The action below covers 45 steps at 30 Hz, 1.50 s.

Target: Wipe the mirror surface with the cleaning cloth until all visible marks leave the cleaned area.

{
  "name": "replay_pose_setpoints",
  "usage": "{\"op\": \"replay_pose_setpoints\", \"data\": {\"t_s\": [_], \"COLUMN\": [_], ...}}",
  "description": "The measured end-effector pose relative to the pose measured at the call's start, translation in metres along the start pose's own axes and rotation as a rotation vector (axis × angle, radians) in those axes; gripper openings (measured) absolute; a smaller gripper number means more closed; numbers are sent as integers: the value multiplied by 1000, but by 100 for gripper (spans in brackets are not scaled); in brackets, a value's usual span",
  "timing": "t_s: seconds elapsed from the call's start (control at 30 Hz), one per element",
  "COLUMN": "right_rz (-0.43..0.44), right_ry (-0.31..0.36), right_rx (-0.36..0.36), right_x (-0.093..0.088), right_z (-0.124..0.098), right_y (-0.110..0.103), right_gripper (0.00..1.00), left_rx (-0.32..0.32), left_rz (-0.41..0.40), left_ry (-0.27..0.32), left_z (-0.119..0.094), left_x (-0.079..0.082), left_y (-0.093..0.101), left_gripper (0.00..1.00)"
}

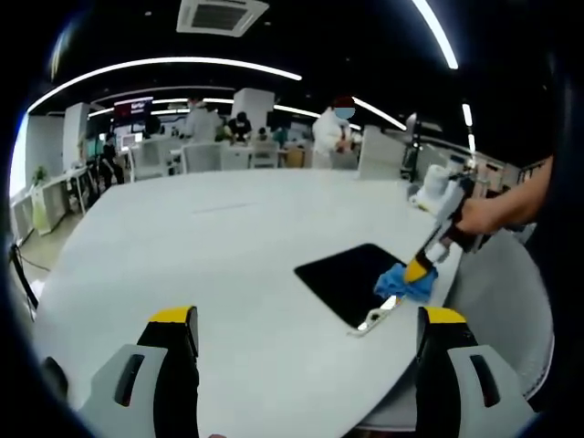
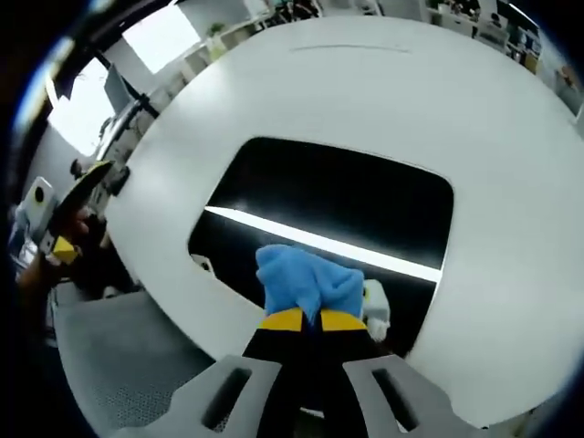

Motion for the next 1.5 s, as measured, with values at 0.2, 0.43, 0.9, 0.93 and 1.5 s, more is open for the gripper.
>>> {"op": "replay_pose_setpoints", "data": {"t_s": [0.2, 0.43, 0.9, 0.93, 1.5], "right_rz": [-4, -19, 36, 43, 89], "right_ry": [-20, -20, -8, -6, -1], "right_rx": [10, 34, 27, 25, 6], "right_x": [-4, -4, -6, -6, -3], "right_z": [-1, -1, -11, -12, -14], "right_y": [-1, 2, 30, 33, 41], "right_gripper": [0, 0, 0, 0, 0], "left_rx": [-3, -3, -10, -10, -13], "left_rz": [-1, -1, -4, -4, -16], "left_ry": [-7, -1, -9, -9, -4], "left_z": [1, 5, 7, 7, 11], "left_x": [-2, 0, -3, -3, -5], "left_y": [2, 1, 0, 1, -2], "left_gripper": [100, 100, 100, 100, 100]}}
Point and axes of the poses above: the point that each gripper's makers call its tool centre point, and the gripper's own axes: z roughly forward along the fingers, y roughly to its right, x roughly out of its top, the point moved 8 cm from there along -z, roughly backward along the fingers, and after that the axes turned 15 degrees about z, right-handed, at the moved point
